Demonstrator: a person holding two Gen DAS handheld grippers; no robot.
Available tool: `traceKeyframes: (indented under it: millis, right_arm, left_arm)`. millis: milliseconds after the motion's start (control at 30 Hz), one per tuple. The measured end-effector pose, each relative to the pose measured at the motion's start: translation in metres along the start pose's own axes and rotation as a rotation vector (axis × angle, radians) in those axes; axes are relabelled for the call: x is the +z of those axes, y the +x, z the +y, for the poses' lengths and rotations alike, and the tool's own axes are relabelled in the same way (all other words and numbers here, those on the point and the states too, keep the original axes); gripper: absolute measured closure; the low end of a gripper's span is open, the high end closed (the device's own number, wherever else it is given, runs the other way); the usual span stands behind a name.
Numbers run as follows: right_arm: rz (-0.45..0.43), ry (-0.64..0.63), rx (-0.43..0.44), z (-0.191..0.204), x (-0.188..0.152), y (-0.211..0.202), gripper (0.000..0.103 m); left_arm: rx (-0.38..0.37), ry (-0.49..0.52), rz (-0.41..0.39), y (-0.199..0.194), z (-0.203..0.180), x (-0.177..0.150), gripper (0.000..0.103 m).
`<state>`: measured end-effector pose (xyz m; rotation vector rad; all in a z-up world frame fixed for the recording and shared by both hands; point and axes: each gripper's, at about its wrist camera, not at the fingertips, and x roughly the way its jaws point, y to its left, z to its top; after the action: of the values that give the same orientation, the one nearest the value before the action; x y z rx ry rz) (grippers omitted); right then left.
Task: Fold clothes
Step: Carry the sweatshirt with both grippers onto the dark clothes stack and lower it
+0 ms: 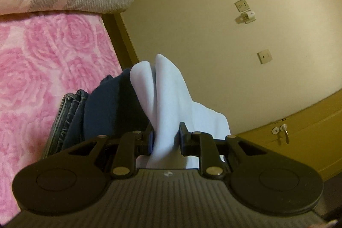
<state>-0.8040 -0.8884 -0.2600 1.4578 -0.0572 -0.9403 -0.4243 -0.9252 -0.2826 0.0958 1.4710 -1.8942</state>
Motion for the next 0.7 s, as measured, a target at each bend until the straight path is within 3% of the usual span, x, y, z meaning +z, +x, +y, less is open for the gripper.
traceKeyframes:
  millis: [133,200,267,367,433,467,500,533,700]
  right_arm:
    - [-0.02,-0.016,-0.07,-0.015,0.006,0.009,0.08]
    - [-0.042,-0.064,-0.161,-0.012,-0.001,0.013,0.054]
    - [-0.122,-0.105,-0.246,-0.006,-0.009,0.008,0.037]
    - [-0.256,-0.114,-0.297,0.002,-0.017,-0.015,0.037]
    - [-0.296,-0.139,-0.323,0.009,-0.025,-0.029,0.037]
    - [-0.316,-0.152,-0.337,0.013,-0.03,-0.037,0.037]
    - [-0.324,-0.176,-0.35,0.018,-0.035,-0.042,0.037]
    - [-0.312,-0.217,-0.36,0.024,-0.042,-0.043,0.037]
    - [-0.154,-0.479,-0.434,0.054,-0.087,-0.014,0.037]
  left_arm:
    - [0.094,0.041,0.009,0.019,0.018,-0.003,0.082]
    - [0.13,0.054,0.002,0.019,0.023,-0.004,0.08]
    - [0.142,0.049,-0.032,0.008,0.023,-0.004,0.079]
    - [0.215,0.067,-0.091,-0.012,0.017,-0.002,0.076]
    - [0.259,0.093,-0.105,-0.028,0.01,-0.002,0.078]
    - [0.26,0.116,-0.095,-0.035,0.003,-0.005,0.079]
    - [0.255,0.148,-0.077,-0.041,-0.005,-0.008,0.089]
    - [0.253,0.186,-0.056,-0.046,-0.013,-0.012,0.096]
    - [0.298,0.402,0.053,-0.023,-0.049,-0.036,0.1]
